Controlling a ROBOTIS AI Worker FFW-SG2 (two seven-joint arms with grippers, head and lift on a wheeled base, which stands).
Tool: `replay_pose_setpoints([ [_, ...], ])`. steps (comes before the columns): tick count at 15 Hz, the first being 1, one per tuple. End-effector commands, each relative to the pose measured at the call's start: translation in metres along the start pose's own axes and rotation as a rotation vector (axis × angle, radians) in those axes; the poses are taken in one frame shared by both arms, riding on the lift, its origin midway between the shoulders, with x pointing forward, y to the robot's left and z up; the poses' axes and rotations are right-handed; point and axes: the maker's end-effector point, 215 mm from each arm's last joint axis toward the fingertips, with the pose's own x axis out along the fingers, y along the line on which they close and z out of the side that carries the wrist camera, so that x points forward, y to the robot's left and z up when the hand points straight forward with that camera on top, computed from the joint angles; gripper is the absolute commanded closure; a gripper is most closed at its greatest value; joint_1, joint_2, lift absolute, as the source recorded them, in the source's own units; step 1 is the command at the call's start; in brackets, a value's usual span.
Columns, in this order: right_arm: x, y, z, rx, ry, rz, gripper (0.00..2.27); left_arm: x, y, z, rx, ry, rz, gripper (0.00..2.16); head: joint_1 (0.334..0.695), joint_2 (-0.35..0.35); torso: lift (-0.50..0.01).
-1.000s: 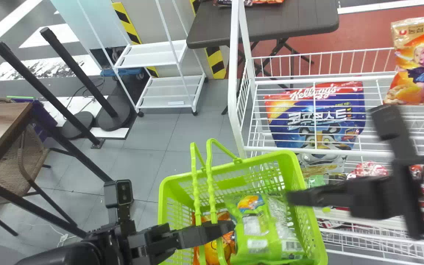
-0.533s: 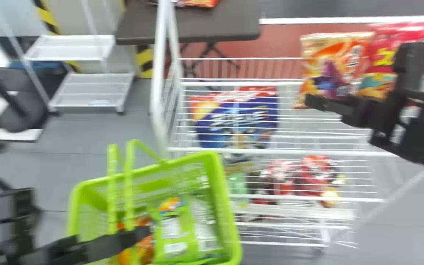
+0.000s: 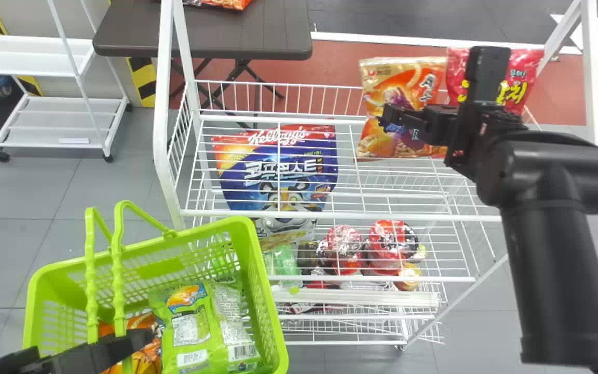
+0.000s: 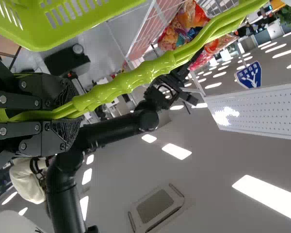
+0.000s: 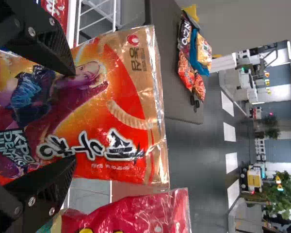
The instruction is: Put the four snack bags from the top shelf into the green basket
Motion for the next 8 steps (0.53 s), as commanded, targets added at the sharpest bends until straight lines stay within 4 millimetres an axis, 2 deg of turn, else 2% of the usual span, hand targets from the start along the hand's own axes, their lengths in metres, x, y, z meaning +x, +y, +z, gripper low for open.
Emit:
replay_pose_setpoints([
  [1,0.006,0.001,-0.007,0.002,0.015,0.011,1.26,-0.002,-0.002,-0.001,-0.001,-0.002,-0.007,2.15,0.695,-0.076,0.000],
  [2,0.006,0.002,-0.015,0.014,0.015,0.010,2.06,-0.002,-0.002,-0.001,-0.001,-0.002,-0.007,2.15,0.695,-0.072,0.000],
  [3,0.003,0.002,-0.014,0.014,-0.013,0.001,2.25,-0.002,-0.001,-0.001,-0.002,-0.002,-0.006,2.15,0.695,-0.070,0.000],
  [5,-0.009,0.004,-0.001,0.018,-0.080,0.009,2.25,-0.002,-0.002,0.000,0.001,-0.002,-0.008,2.15,0.695,-0.070,0.000],
  [8,-0.039,0.013,0.015,0.034,-0.153,0.032,2.25,-0.002,-0.002,0.000,0.001,-0.002,-0.008,2.15,0.695,-0.070,0.000],
])
